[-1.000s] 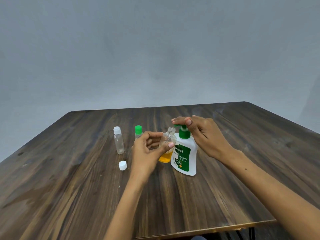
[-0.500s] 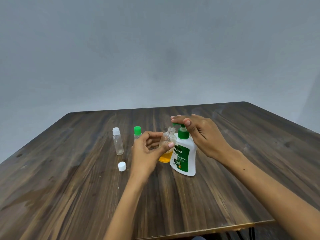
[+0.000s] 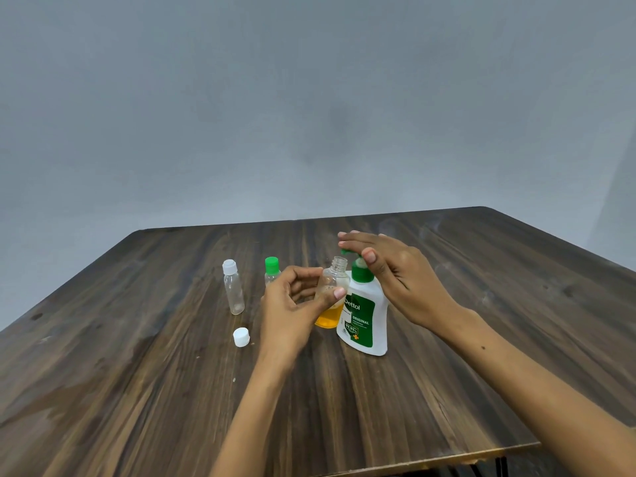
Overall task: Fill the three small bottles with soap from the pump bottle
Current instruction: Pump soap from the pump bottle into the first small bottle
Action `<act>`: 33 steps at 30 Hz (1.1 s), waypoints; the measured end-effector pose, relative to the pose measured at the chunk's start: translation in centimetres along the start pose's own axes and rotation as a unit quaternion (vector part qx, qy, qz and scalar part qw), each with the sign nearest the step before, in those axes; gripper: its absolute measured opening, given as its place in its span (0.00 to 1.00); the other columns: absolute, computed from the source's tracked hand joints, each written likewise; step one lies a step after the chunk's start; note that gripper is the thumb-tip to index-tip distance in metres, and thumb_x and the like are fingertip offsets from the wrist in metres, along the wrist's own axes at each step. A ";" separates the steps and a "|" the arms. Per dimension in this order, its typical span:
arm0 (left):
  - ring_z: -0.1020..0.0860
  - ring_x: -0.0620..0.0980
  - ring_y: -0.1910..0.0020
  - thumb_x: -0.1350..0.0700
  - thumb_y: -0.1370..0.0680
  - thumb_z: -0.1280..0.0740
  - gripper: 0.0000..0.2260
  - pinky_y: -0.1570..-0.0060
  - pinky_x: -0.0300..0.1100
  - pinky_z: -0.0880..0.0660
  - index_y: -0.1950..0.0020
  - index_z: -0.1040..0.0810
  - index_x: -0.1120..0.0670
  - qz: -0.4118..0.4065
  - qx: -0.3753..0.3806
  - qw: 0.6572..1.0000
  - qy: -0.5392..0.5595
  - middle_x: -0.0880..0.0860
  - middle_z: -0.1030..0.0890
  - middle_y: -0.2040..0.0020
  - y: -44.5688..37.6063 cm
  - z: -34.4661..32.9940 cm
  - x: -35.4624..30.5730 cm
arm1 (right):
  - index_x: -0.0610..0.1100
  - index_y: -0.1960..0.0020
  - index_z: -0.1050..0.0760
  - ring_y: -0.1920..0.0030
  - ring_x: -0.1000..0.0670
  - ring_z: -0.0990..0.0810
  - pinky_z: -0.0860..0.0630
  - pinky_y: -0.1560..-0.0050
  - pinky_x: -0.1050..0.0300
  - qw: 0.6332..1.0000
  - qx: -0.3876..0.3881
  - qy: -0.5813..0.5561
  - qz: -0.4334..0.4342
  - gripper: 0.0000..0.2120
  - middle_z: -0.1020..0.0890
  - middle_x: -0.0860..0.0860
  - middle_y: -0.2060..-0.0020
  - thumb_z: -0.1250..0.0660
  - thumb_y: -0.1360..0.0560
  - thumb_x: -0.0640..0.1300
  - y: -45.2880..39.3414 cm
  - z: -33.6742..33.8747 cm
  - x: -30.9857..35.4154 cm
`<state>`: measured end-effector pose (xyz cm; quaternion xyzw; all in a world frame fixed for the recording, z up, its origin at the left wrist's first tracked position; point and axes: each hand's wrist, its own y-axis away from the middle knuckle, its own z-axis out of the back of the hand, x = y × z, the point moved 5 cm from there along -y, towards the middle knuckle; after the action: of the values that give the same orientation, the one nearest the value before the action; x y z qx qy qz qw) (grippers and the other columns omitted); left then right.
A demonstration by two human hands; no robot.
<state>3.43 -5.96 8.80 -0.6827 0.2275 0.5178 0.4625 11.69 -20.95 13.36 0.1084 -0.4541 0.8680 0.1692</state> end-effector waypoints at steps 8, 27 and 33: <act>0.17 0.43 0.51 0.58 0.33 0.22 0.14 0.53 0.33 0.21 0.50 0.20 0.50 0.000 -0.017 1.000 -0.001 0.47 0.16 0.52 0.0 0.5 0.0 | 0.44 0.27 0.33 0.28 0.53 0.33 0.41 0.27 0.54 0.993 0.010 0.103 0.050 0.31 0.29 0.50 0.29 0.58 0.18 0.62 0.8 -0.5 0.2; 0.17 0.43 0.51 0.56 0.35 0.21 0.16 0.53 0.34 0.21 0.50 0.20 0.51 0.000 -0.011 1.000 -0.007 0.47 0.16 0.53 -0.7 0.3 0.3 | 0.44 0.38 0.21 0.36 0.54 0.24 0.33 0.31 0.46 0.999 -0.021 0.021 0.018 0.32 0.19 0.52 0.40 0.57 0.19 0.63 0.1 -0.4 0.1; 0.17 0.43 0.51 0.53 0.37 0.22 0.19 0.53 0.33 0.21 0.49 0.20 0.52 0.003 -0.006 1.000 -0.003 0.49 0.15 0.52 -0.6 0.0 0.4 | 0.46 0.38 0.21 0.34 0.56 0.25 0.33 0.31 0.46 1.000 -0.020 0.013 0.010 0.31 0.20 0.53 0.39 0.56 0.18 0.63 0.1 -0.4 -0.3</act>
<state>4.03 -5.59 8.70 -0.6833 0.2252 0.5224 0.4576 11.89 -20.76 12.97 0.0894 -0.4702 0.8617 0.1685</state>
